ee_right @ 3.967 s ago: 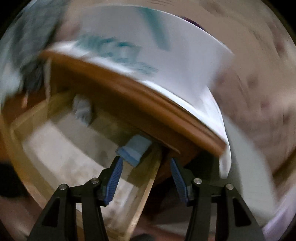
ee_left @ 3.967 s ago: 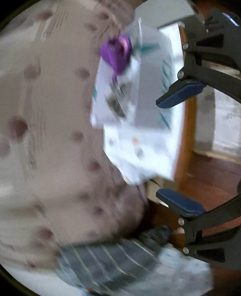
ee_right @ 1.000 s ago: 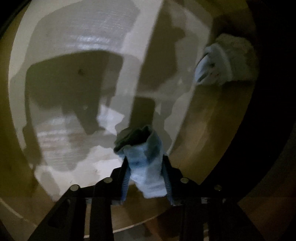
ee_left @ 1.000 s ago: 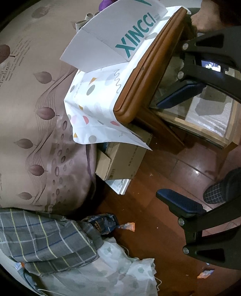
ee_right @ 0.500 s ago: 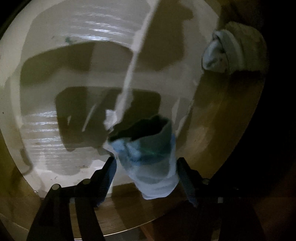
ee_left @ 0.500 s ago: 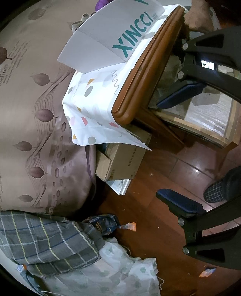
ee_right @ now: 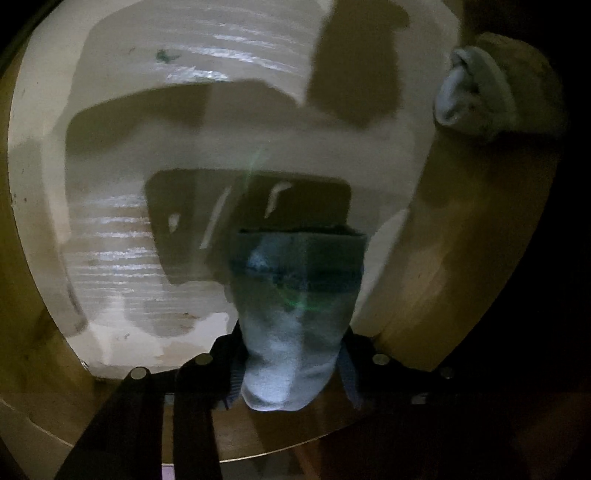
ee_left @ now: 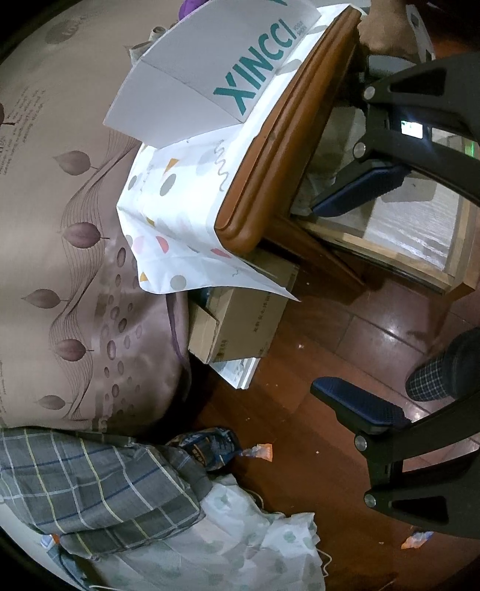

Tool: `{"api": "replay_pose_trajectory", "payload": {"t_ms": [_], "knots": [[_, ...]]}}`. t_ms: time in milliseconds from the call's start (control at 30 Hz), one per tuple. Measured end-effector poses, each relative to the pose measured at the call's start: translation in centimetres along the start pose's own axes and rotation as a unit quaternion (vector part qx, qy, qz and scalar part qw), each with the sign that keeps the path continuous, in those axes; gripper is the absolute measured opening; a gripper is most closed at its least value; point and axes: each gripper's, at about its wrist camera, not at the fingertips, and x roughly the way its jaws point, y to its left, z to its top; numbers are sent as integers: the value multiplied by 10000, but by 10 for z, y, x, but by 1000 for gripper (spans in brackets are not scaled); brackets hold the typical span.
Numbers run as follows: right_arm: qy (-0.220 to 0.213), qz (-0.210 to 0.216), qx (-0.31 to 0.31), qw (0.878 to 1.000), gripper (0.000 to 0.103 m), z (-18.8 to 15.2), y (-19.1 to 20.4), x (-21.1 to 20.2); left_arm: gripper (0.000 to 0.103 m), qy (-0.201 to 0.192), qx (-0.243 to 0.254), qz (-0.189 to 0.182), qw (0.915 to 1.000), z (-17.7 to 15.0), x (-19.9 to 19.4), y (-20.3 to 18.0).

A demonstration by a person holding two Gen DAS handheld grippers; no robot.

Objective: Take underwear out of drawer
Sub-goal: 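Lift the light blue sock out of the drawer with the right gripper, then grasp the white floral sock in the drawer with the left while the right holds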

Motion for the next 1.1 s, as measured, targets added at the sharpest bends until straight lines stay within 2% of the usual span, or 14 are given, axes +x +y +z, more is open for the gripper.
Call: {"api": "replay_pose_trajectory", "payload": {"t_ms": [33, 267, 367, 433, 600, 667, 700, 800, 867, 900, 933, 1000, 1033, 1100], "knots": [[-36, -14, 83, 10000, 40, -3, 17, -4, 86, 9, -1, -5, 10000, 0, -1, 0], [-679, -195, 1034, 9921, 37, -30, 18, -25, 86, 112, -3, -4, 9999, -3, 4, -1], [-1077, -123, 1713, 9792, 37, -52, 19, -44, 86, 205, 42, -4, 9998, -6, 9, -3], [-1374, 9, 2324, 9629, 37, -68, 14, -59, 86, 278, 81, 6, 9996, -8, 13, -5], [-2098, 356, 3809, 8998, 37, -123, 11, -87, 86, 396, 315, 130, 9986, -14, 22, -14], [-2376, 504, 4449, 8620, 37, -149, 14, -95, 86, 417, 559, 220, 9973, -18, 26, -23], [-2452, 561, 4651, 8488, 37, -152, 17, -102, 86, 434, 699, 293, 9962, -21, 28, -28], [-2755, 708, 5410, 7915, 37, -177, 35, -110, 87, 452, 1101, 382, 9922, -28, 34, -43], [-3043, 963, 5881, 7432, 37, -196, 38, -105, 87, 478, 1501, 539, 9860, -37, 38, -55], [-3124, 986, 6078, 7234, 37, -204, 41, -100, 87, 484, 1658, 559, 9834, -40, 40, -60], [-3207, 1031, 6180, 7104, 37, -204, 60, -89, 87, 459, 1904, 647, 9785, -45, 42, -69], [-3511, 1140, 6402, 6737, 37, -219, 67, -85, 87, 302, 2371, 958, 9663, -57, 44, -82], [-3532, 1178, 6442, 6681, 37, -218, 67, -78, 87, 226, 2596, 1084, 9594, -62, 45, -89], [-3615, 1163, 6504, 6579, 37, -223, 67, -75, 87, -111, 3261, 1444, 9342, -80, 44, -107]]}}
